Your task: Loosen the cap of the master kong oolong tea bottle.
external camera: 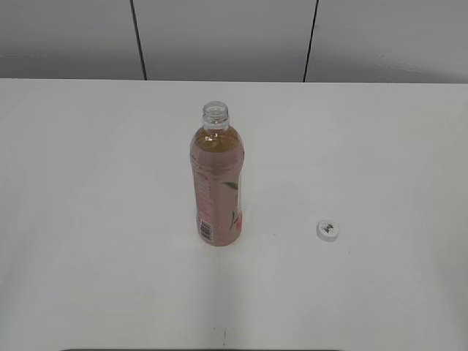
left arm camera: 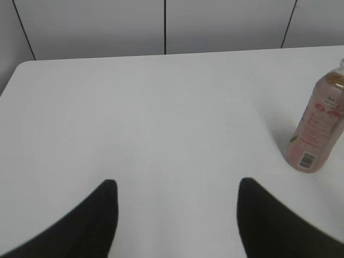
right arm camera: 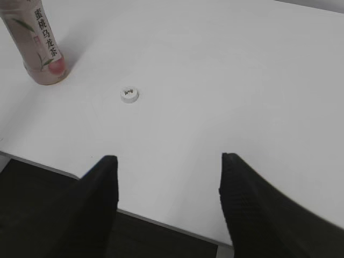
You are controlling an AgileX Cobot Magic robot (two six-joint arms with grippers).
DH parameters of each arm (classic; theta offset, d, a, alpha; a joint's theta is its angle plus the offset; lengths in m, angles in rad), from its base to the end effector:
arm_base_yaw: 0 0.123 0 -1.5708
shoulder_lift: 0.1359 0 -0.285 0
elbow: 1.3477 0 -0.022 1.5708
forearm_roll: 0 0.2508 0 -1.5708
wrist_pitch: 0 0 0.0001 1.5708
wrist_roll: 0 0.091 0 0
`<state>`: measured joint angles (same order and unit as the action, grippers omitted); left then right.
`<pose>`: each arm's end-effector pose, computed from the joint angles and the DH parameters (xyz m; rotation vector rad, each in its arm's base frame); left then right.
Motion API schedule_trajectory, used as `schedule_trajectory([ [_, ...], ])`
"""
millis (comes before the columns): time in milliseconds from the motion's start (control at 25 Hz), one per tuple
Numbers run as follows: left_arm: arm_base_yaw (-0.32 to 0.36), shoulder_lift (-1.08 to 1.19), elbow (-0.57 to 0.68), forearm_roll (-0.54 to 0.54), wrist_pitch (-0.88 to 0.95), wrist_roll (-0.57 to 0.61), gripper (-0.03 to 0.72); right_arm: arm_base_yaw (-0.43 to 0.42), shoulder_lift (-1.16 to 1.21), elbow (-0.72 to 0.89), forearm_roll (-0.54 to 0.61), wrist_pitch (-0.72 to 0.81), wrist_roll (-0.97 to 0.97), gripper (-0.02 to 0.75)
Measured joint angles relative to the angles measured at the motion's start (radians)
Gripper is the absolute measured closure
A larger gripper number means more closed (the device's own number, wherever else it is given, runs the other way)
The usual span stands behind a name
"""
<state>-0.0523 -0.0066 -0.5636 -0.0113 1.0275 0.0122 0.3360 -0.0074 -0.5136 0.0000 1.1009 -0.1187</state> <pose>-0.0128 -0.0002 0.2974 0.0633 1.9400 -0.0399 -0.0087 -0.0031 0.2777 -0.4657 2.0130 0.1340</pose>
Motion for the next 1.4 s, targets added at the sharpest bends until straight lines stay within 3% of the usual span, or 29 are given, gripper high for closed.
schedule_trajectory([
  [800, 0.002, 0.0, 0.0, 0.0, -0.001, 0.004, 0.255, -0.008, 0.0, 0.0, -0.019, -0.003, 0.027, 0.279],
  [1120, 0.018, 0.0, 0.0, 0.0, -0.001, 0.004, 0.255, -0.252, 0.0, 0.0, -0.018, -0.003, 0.028, 0.279],
  [1400, 0.014, 0.0, 0.0, 0.0, -0.001, 0.004, 0.255, -0.274, 0.0, 0.0, -0.018, -0.003, 0.028, 0.279],
])
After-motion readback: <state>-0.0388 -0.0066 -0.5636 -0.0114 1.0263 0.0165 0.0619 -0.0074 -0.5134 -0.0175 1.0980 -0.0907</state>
